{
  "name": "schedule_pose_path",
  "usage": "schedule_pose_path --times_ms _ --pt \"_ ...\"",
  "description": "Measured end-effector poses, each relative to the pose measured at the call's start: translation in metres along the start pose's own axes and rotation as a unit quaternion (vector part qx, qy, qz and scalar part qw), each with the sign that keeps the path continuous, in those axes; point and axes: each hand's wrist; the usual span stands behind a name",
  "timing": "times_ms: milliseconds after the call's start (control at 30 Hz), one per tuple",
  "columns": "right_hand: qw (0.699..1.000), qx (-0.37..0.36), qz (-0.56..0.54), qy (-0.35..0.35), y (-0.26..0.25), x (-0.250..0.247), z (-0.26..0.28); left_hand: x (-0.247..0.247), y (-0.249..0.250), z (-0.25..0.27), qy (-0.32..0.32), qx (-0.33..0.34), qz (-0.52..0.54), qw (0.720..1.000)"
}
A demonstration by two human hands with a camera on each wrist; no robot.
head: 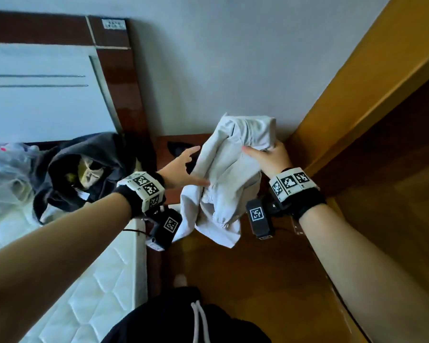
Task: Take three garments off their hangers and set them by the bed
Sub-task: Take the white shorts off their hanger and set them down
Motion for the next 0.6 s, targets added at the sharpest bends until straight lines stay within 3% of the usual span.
schedule_pose_path --times_ms 100,233,300,467,600 --pt "0.999 -0.027 -0.036 -0.021 -0.026 0.030 -0.017 -0.015 -0.026 -0.012 0.020 -0.027 -0.086 0.996" --pt "0.994 -0.043 -0.082 -0.063 -0.062 0.069 -0.039 -0.027 -0.055 -0.042 0.131 -0.104 -0.074 0.983" --pt "0.990 -0.049 -0.101 -0.089 -0.075 0.081 -0.051 -0.040 -0.044 -0.042 0.174 -0.096 -0.036 0.979" --pt "0.981 -0.022 -0.147 -0.126 -0.087 0.090 -0.085 -0.076 -0.018 -0.058 0.266 -0.130 -0.089 0.951" --pt "0.973 -0.042 -0.176 -0.141 -0.089 0.091 -0.122 -0.110 0.000 -0.080 0.329 -0.128 -0.091 0.931"
Point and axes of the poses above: each hand's wrist, its own z-axis away from the middle knuckle, its own x-axis out of the palm, y = z × x, and after that the axes turned 4 degrees about -x, right-handed
